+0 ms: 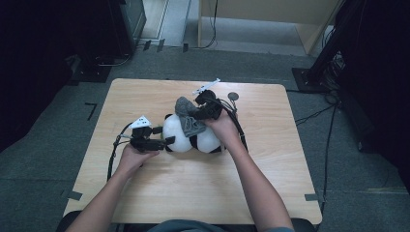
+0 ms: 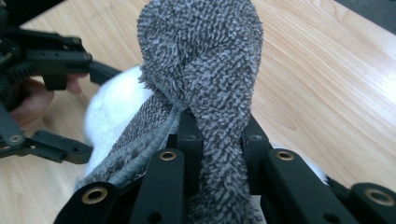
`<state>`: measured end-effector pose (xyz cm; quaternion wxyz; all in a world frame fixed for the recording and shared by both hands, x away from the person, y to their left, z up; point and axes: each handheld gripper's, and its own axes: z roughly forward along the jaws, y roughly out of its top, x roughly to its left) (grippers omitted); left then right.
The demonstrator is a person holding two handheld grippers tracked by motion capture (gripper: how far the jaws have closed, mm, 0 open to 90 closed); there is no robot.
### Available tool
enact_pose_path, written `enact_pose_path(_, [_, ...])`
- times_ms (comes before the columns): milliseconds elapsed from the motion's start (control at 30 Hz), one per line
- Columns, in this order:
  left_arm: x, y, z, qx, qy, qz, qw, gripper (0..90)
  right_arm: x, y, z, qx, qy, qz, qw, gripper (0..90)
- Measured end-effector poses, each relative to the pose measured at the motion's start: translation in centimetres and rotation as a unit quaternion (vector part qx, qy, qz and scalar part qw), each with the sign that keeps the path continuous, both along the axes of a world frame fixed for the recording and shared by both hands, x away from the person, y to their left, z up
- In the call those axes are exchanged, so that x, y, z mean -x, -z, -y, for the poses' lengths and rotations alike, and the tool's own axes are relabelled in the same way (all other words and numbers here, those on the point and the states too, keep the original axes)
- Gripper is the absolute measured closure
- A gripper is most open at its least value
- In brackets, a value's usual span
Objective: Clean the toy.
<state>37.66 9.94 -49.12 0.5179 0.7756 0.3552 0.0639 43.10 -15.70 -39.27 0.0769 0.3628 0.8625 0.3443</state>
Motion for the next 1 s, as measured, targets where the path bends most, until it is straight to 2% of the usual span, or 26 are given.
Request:
enact_pose_path(100, [-0.2, 0.6, 0.1, 0.018, 0.002, -0.008, 0.9998, 17.5, -0.2, 0.3, 0.2, 0.003, -0.003, -0.001, 1.0, 74.8])
enact_pose_path(167, [-0.2, 0.8, 0.0, 0.026, 0.006, -0.008, 0.9996, 17.3, -0.4, 0.5, 0.4, -0.01, -0.001, -0.019, 0.9998, 73.9])
enact_pose_path(200, [-0.3, 1.0, 0.0, 0.031, 0.007, -0.01, 0.9994, 17.3, -0.6, 0.6, 0.5, -0.013, -0.002, -0.019, 0.9997, 73.2])
enact_pose_path(267, [-0.4, 1.2, 0.1, 0.028, 0.007, -0.009, 0.9995, 17.9, -0.7, 0.8, 0.5, -0.016, 0.002, -0.027, 0.9995, 70.9])
enact_pose_path(333, [-0.3, 1.2, 0.3, 0.029, 0.002, -0.021, 0.9993, 25.4, -0.8, 0.9, 0.6, -0.018, 0.013, -0.035, 0.9992, 65.5])
enact_pose_path(367, [-0.4, 1.1, 0.3, 0.032, -0.001, -0.028, 0.9991, 29.7, -0.7, 0.9, 0.6, -0.01, 0.022, -0.027, 0.9993, 62.3])
enact_pose_path(400, [-0.3, 1.0, 0.4, 0.028, -0.004, -0.031, 0.9991, 34.5, -0.7, 1.0, 0.5, -0.005, 0.025, -0.019, 0.9995, 63.9])
enact_pose_path(467, [-0.2, 0.8, 0.4, 0.018, -0.005, -0.028, 0.9994, 41.8, -0.6, 0.9, 0.4, -0.01, 0.011, -0.018, 0.9997, 73.9])
enact_pose_path(533, [-0.1, 0.7, 0.4, 0.011, -0.006, -0.027, 0.9995, 45.6, -0.9, 0.5, 0.4, -0.032, 0.033, -0.05, 0.9977, 77.1])
enact_pose_path(567, [0.0, 0.7, 0.4, 0.012, -0.008, -0.031, 0.9994, 46.4, -1.0, 0.3, 0.3, -0.041, 0.034, -0.055, 0.997, 77.6])
enact_pose_path(667, [0.0, 0.6, 0.5, 0.008, -0.01, -0.031, 0.9994, 46.6, -1.2, -0.6, -0.6, -0.039, 0.028, -0.038, 0.9981, 77.5])
enact_pose_path(800, [0.2, 0.4, 0.6, 0.001, -0.013, -0.027, 0.9996, 46.0, -1.6, -1.1, -2.5, -0.047, 0.017, -0.038, 0.9981, 77.3])
enact_pose_path(933, [0.3, 0.3, 0.6, -0.003, -0.015, -0.029, 0.9994, 46.2, -2.2, -0.3, -4.3, -0.041, 0.007, -0.043, 0.9982, 77.0])
enact_pose_path(1000, [0.2, 0.2, 0.5, -0.005, -0.015, -0.037, 0.9992, 47.1, -2.4, 0.3, -4.9, -0.022, 0.003, -0.044, 0.9988, 76.7])
